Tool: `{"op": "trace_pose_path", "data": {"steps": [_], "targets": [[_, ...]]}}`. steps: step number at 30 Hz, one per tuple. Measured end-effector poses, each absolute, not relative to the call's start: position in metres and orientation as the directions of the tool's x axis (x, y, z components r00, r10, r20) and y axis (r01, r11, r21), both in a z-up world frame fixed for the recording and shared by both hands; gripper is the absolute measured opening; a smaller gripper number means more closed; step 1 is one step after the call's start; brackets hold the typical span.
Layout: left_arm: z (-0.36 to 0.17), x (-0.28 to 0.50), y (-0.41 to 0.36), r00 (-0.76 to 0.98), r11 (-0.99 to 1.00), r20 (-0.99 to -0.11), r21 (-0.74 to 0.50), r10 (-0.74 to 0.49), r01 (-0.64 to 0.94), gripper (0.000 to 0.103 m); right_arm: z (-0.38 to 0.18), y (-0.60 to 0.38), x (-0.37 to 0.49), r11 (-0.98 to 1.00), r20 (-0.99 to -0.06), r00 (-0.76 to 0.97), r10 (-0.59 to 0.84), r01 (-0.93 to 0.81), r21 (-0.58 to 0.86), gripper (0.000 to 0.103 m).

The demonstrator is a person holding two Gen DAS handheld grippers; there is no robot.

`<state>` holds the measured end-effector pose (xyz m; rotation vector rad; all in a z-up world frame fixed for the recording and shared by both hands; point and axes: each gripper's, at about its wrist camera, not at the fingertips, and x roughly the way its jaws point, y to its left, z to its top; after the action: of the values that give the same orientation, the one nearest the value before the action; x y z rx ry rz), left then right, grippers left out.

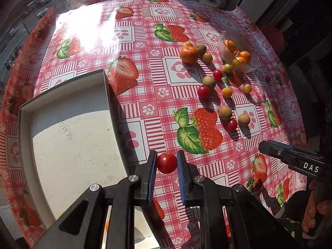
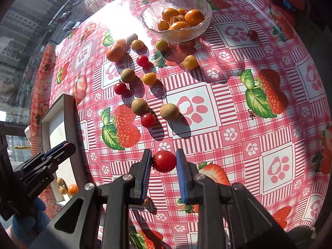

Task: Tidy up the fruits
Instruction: 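Carry both red cherry tomatoes into the white tray and open both tools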

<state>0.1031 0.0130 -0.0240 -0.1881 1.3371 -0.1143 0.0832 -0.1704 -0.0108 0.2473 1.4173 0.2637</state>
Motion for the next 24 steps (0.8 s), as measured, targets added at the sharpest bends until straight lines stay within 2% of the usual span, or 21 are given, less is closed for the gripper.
{"op": "trace_pose_path", "data": {"steps": [14,24], "targets": [[-0.029,0.048,0.116,0.232,0.967,-0.968,-0.145,-0.095,-0.207,0.02,-0.003,-0.041,0.065,0.898,-0.92,0.057,0.387,-0.251,0.362,0.026],[-0.056,0.032,0.157,0.185,0.968,-0.982,-0.074,-0.029,-0.24,0.02,-0.016,0.055,0.049,0.846,-0.914,-0.025,0.404,-0.37,0.384,0.026]]}}
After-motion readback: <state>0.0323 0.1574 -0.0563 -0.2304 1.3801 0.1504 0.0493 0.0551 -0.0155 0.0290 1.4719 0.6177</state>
